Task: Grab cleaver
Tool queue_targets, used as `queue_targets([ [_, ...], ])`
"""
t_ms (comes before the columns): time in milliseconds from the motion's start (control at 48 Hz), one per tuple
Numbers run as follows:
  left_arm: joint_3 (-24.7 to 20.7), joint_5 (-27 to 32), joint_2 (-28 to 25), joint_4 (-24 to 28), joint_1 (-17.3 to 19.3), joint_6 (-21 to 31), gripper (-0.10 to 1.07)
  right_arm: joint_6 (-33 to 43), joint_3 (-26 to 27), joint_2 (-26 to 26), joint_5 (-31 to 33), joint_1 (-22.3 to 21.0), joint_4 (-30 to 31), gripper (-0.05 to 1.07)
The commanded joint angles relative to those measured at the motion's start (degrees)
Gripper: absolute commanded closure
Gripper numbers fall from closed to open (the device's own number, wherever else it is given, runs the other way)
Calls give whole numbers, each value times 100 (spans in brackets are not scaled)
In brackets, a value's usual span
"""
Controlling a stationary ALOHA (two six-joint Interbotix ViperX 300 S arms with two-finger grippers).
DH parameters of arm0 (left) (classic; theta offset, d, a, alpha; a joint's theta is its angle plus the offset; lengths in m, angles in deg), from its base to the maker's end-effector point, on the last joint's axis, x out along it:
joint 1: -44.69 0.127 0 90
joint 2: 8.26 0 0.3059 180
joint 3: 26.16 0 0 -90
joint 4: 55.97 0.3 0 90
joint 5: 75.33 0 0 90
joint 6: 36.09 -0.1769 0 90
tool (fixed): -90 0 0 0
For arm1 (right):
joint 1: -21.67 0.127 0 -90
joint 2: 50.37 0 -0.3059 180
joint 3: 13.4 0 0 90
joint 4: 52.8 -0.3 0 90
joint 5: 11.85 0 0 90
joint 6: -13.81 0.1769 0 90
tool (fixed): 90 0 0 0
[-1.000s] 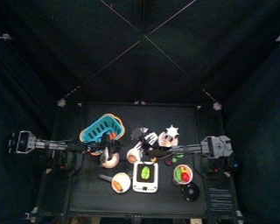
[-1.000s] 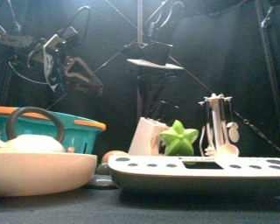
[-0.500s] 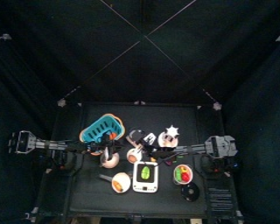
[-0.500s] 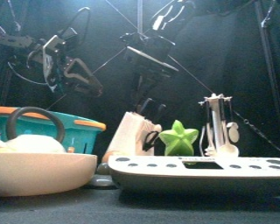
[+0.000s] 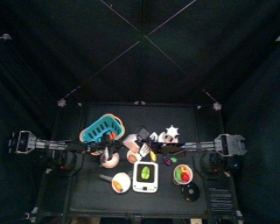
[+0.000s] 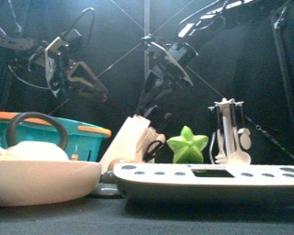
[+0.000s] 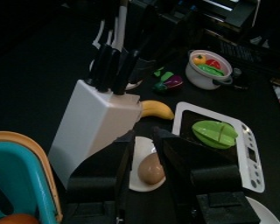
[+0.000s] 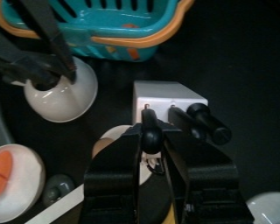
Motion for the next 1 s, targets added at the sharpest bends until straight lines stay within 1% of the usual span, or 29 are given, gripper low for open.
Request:
queue_targets([
  [0,-97,-26,-70,-18,0,0,30,-9,-88,-272,-431,-88,26,50],
  [250,-176,-18,-290,-26,9,-9,30,-18,-299,-624,-466,-281,360,50],
  [500,-237,-9,-422,-35,0,0,30,-18,-299,-642,-457,-281,615,50],
  [625,-281,18,-527,-35,0,-9,30,-18,-290,-756,-466,-281,694,50],
  [792,-378,290,-677,-35,18,-9,30,-9,-360,-765,-483,-272,677,50],
  [979,-527,791,-747,-70,18,18,30,-9,-404,-791,-501,-255,694,50],
])
